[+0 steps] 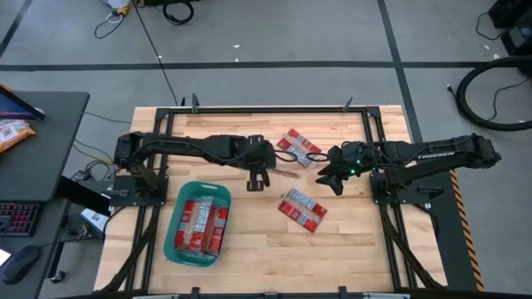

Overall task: Sort popcorn bags into baskets
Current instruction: Put the red popcorn bag into the green bin

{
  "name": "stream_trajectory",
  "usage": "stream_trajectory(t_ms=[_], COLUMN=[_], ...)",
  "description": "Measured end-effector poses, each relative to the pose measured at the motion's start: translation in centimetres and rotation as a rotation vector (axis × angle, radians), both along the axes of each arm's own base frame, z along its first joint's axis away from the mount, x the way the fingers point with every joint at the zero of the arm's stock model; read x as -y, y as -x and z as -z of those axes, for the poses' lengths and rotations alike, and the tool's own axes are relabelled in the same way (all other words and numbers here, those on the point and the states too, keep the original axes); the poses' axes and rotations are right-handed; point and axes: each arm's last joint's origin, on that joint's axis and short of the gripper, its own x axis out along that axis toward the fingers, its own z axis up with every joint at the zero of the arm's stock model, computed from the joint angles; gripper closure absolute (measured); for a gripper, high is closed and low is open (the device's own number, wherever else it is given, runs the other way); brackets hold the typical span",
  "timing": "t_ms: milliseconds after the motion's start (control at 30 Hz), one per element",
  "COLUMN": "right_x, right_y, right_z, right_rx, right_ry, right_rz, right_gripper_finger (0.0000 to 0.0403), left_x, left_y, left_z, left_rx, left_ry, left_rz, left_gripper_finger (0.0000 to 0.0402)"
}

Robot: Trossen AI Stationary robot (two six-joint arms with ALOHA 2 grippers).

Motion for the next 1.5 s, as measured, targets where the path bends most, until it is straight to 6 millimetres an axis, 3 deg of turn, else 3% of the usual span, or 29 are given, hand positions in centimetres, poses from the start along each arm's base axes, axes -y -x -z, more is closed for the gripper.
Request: stream_trajectory(t_ms=[367,733,1267,1500], right_x=[0.0,0.0,0.0,0.0], right_y=[0.0,-0.1,-0.1,-0.1], right_z=[-0.1,-0.1,-0.1,-0.1], right_rx=[0.009,0.015,0.022,0.021], right_ry=[0.015,0.011,0.041,0.07], right_rz=[-0.01,-0.018,-0.048,-0.039], right_gripper_finger=[0.0211,0.0211,0.0211,0.0211], left_x=[2.6,4.9,9.1,12.0], left_y=[2.6,7.2,14.8,17.8], left_z=[-3.5,-7.3,-12.7,-12.8], left_rx=[0.089,0.14,0.224,0.1], left_ry=[0.087,0.228,0.743,0.877], left_rz=[-0.083,-0.226,-0.301,-0.388], left_gripper_finger=[0.0401,0.0402,0.0399,0.0398])
